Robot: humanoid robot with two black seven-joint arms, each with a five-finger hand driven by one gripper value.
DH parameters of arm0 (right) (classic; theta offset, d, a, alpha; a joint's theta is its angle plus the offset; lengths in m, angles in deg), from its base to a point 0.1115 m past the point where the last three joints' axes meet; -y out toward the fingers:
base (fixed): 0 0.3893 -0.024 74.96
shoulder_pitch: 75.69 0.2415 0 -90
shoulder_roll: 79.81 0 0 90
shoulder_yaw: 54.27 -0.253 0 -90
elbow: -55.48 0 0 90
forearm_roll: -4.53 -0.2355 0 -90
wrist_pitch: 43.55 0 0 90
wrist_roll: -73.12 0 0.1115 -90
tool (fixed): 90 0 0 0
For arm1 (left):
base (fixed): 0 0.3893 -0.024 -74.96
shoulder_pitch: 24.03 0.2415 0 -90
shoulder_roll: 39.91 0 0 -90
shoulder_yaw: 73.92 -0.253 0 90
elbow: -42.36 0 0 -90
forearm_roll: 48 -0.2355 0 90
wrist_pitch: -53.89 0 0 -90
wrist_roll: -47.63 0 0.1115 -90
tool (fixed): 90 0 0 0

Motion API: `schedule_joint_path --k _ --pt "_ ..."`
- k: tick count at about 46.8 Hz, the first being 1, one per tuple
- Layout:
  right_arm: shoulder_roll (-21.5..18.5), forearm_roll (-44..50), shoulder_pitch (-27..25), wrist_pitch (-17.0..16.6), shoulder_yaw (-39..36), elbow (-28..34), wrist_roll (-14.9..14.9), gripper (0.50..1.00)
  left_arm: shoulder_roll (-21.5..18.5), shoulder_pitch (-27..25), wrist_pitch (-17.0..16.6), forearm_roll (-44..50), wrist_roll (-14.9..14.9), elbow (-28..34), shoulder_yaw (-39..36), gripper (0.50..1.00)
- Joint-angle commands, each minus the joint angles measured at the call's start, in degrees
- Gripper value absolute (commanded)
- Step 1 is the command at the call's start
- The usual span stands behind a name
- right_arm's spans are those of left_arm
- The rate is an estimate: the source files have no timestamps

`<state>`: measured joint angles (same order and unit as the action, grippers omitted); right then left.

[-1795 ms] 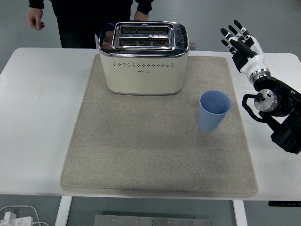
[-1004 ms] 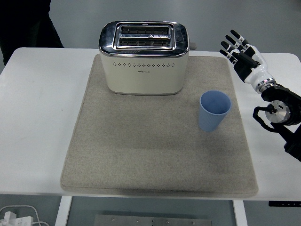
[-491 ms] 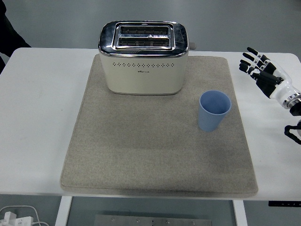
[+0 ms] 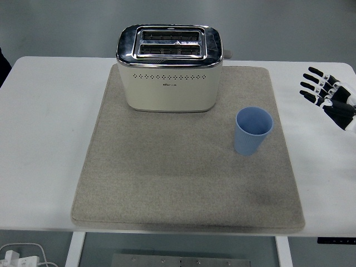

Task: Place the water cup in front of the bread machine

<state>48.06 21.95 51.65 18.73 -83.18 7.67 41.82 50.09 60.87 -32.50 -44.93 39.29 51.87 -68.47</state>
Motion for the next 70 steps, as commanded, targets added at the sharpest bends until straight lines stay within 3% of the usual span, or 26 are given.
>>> schedule_joint_path --k 1,15,34,70 --pt "1.1 2.3 -1.3 -1.2 -0.1 -0.8 -3.4 0.928 0.0 0.0 0.0 0.0 0.1 0.2 0.0 1.000" --pt "3.7 8.1 -5.2 -2.3 0.0 -5.5 -3.7 0.928 0.0 0.0 0.0 0.0 0.0 0.3 0.0 1.000" --pt "3.3 12.3 -7.2 -1.5 -0.1 -7.0 -3.7 0.928 0.0 0.0 0.0 0.0 0.0 0.2 -0.1 1.000" --pt "-0.5 12.4 -9.3 7.4 -0.2 -13.4 -3.7 0.928 0.0 0.0 0.0 -0.1 0.1 0.2 -0.1 1.000"
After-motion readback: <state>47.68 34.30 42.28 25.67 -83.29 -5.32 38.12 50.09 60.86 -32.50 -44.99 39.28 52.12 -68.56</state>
